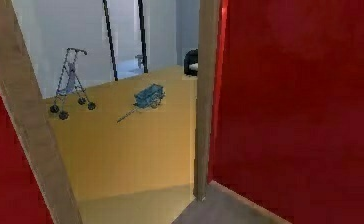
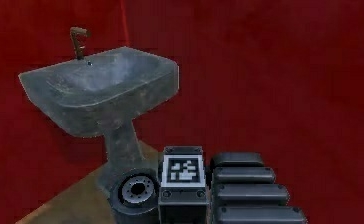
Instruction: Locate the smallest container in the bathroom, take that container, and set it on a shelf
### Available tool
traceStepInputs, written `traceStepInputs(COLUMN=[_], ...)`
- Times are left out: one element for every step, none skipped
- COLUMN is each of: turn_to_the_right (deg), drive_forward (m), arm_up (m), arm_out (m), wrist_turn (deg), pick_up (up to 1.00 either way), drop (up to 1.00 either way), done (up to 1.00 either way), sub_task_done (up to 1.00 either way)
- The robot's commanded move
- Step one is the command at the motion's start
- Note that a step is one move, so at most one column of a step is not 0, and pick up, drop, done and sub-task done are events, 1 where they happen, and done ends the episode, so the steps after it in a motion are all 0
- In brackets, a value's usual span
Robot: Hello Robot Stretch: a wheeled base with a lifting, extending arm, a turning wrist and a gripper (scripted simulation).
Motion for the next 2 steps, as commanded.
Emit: traceStepInputs(turn_to_the_right=[-3.0,0.0], drive_forward=[0.00,0.85], arm_up=[0.00,0.00], arm_out=[0.00,0.00], wrist_turn=[0.0,0.0], pick_up=[0.00,0.00], drop=[0.00,0.00], done=[0.00,0.00], sub_task_done=[0.00,0.00])
